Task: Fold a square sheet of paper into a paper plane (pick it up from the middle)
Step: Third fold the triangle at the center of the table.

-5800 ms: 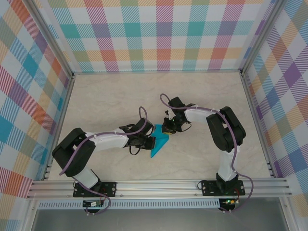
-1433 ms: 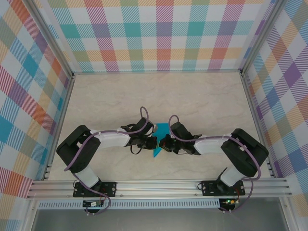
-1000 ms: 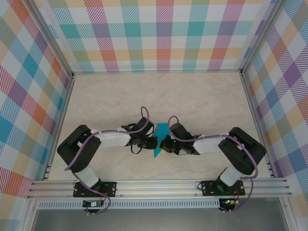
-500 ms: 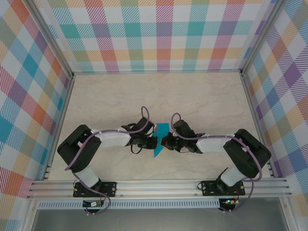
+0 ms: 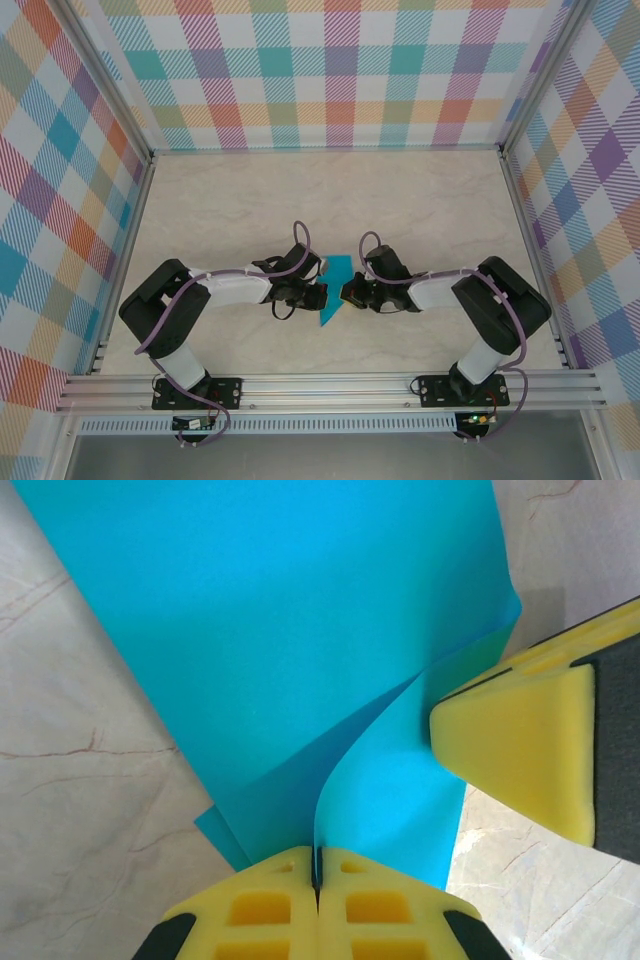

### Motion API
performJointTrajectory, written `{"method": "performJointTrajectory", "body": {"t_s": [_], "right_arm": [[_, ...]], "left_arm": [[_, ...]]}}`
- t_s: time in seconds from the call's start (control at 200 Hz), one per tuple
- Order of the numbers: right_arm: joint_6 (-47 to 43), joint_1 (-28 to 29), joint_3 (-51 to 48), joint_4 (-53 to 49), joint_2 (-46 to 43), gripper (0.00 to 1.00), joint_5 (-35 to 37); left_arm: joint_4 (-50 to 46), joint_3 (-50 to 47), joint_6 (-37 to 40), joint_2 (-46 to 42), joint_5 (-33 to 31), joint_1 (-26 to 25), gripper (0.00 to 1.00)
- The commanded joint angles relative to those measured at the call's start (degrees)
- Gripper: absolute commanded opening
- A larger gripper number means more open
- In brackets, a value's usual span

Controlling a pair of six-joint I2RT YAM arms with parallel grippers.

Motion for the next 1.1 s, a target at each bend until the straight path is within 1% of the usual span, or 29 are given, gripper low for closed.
{"method": "performJointTrajectory", "body": {"t_s": [0.0, 0.075, 0.175, 0.28, 0.48, 0.63, 0.725, 0.83, 0.935, 1.0, 1.06, 1.085, 1.095], "right_arm": [[-1.25, -0.50, 0.35, -1.83, 1.81, 0.00, -0.76], [-0.88, -0.84, 0.45, -1.09, 0.66, 0.00, -2.15], [-1.50, -1.76, 1.34, -2.70, -2.81, 0.00, -2.48], [-3.33, -3.33, 2.61, -4.24, -3.98, 0.00, -3.75], [-4.79, -5.08, 3.97, -3.08, -0.82, 0.00, -6.75], [-5.28, -5.51, 3.83, -3.37, 1.83, 0.00, -4.96], [-5.16, -5.87, 2.93, -1.31, 3.58, 0.00, -5.34], [-5.33, -5.88, 2.80, -2.03, 4.74, 0.00, -4.67], [-5.17, -5.81, 2.09, -2.54, 4.83, 0.00, -4.06], [-5.71, -5.86, 1.79, -4.49, 4.34, 0.00, -2.90], [-6.18, -5.86, 1.51, -5.26, 4.13, 0.00, -2.73], [-6.27, -5.84, 1.43, -5.28, 3.98, 0.00, -2.72], [-6.30, -5.84, 1.40, -5.30, 3.97, 0.00, -2.74]], "left_arm": [[-3.94, -1.26, 0.36, 1.64, -1.68, 0.14, 0.00], [-4.14, -1.25, 0.38, 1.50, -1.80, 0.20, 0.00], [-4.38, -1.25, 0.41, 1.31, -2.04, 0.15, 0.00], [-4.64, -1.20, 0.45, 1.03, -2.37, 0.18, 0.00], [-4.73, -1.15, 0.34, 1.02, -2.32, 0.13, 0.00], [-4.80, -0.98, 0.32, 1.01, -2.37, 0.14, 0.00], [-5.00, -0.82, 0.29, 0.93, -2.37, 0.17, 0.00], [-5.25, -0.82, 0.51, 0.87, -2.37, 0.13, 0.00], [-5.60, -0.76, 0.36, 0.37, -2.54, 0.13, 0.03], [-6.14, -0.34, -0.53, -0.46, -2.81, 0.14, 0.10], [-7.58, 0.71, -1.57, -1.68, -3.59, 0.15, 0.11], [-7.67, 1.24, -2.07, -2.27, -4.46, 0.15, 0.14], [-9.25, 1.40, -2.23, -2.52, -4.76, 0.13, 0.15]]}}
